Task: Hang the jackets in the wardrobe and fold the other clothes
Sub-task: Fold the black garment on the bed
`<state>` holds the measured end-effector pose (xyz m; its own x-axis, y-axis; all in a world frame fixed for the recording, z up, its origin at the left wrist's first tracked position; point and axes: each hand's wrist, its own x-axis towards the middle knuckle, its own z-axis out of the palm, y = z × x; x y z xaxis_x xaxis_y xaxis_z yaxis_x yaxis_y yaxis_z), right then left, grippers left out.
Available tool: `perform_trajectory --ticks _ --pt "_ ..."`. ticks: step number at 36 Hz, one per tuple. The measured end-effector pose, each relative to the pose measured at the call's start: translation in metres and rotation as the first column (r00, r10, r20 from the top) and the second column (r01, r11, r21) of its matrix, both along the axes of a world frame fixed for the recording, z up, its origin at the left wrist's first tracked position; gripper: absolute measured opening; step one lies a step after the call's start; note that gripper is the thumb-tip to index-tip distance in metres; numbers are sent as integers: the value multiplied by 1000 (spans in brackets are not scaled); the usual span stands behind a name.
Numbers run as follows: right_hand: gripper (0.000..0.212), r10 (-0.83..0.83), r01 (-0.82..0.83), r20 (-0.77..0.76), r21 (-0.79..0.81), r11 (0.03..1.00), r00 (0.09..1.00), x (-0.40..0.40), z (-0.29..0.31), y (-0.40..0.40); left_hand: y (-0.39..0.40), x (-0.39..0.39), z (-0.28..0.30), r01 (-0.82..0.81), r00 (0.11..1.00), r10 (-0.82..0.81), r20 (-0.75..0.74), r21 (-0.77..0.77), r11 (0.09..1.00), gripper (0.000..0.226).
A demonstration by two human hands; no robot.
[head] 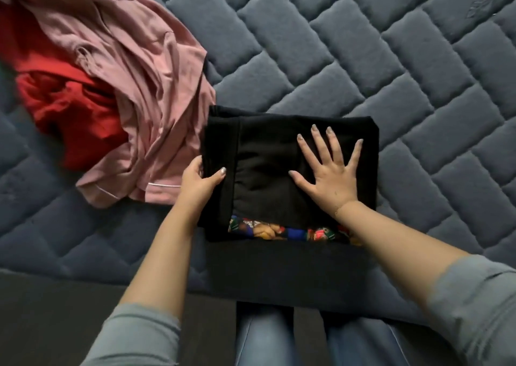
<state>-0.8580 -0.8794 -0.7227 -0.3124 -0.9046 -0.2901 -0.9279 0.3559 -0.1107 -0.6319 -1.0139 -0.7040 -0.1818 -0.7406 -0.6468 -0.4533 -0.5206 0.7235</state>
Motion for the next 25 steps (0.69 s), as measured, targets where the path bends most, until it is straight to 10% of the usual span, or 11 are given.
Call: perform_trajectory --ticks 12,16,20,25 --pt "61 -77 74 100 34 997 992 38 21 0 52 22 14 -25 934 -6 358 80 996 66" --pt "60 -23 60 505 -56 997 863 79 44 23 55 20 18 -208 953 131 273 275 939 67" --pt "86 152 -122 426 -98 988 892 114 47 48 48 21 24 -250 968 239 79 428 869 48" --pt "98 25 63 342 -244 968 939 137 44 43 52 13 49 -201 952 263 -157 329 923 16"
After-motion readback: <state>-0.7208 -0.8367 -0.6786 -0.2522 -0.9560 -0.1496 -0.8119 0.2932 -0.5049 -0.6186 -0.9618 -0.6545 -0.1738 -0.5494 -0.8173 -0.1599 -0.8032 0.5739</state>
